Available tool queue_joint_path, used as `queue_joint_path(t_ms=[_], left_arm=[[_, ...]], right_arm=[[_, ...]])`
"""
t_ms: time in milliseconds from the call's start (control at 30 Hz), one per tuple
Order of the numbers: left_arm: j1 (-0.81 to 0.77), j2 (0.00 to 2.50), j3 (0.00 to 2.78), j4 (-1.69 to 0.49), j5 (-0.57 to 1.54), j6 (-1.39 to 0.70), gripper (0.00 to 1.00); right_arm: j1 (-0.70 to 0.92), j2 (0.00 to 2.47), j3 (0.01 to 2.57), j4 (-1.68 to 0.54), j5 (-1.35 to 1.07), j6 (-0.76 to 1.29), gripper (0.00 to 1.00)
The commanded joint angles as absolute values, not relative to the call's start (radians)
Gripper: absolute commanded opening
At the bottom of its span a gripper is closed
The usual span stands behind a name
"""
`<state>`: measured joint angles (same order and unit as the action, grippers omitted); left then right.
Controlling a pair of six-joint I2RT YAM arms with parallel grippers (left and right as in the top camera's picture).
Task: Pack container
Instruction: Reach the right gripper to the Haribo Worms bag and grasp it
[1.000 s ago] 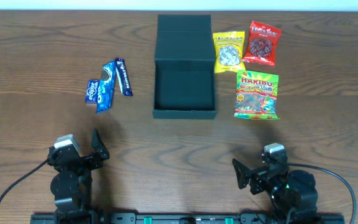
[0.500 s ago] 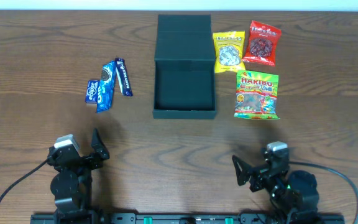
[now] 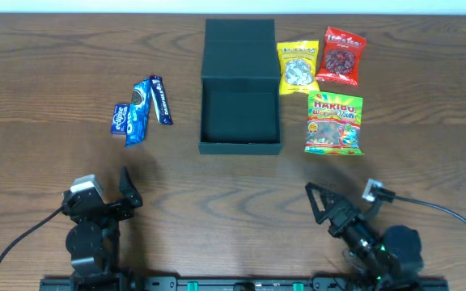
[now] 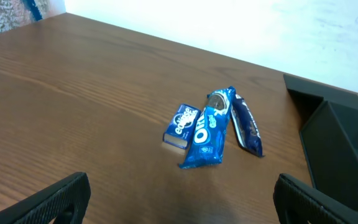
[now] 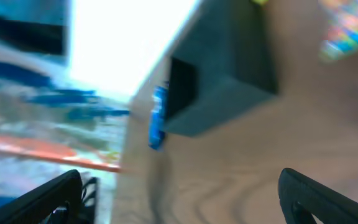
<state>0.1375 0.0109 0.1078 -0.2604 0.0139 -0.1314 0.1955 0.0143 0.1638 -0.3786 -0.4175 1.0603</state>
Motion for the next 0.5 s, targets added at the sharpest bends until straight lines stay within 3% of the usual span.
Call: queue_joint_path(t_ms=[0, 100, 300, 467], left_arm=[[0.144, 0.004, 0.080, -0.265, -0.007, -0.135, 0.95], [0.144, 0.004, 0.080, -0.265, -0.007, -0.135, 0.95], [0.144, 0.004, 0.080, -0.265, -0.007, -0.135, 0.95], [0.144, 0.004, 0.080, -0.265, -0.007, -0.135, 0.95]], right_arm=[[0.190, 0.011, 0.167, -0.285, -0.461, 1.013, 0.99], [0.190, 0.072, 0.169, -0.155, -0.424, 1.011, 0.99], [0.124, 0.437, 0.258, 0.025, -0.310, 0.888, 0.99], [0.027, 0.794, 0.442, 0.053, -0.353, 0.704, 0.99]])
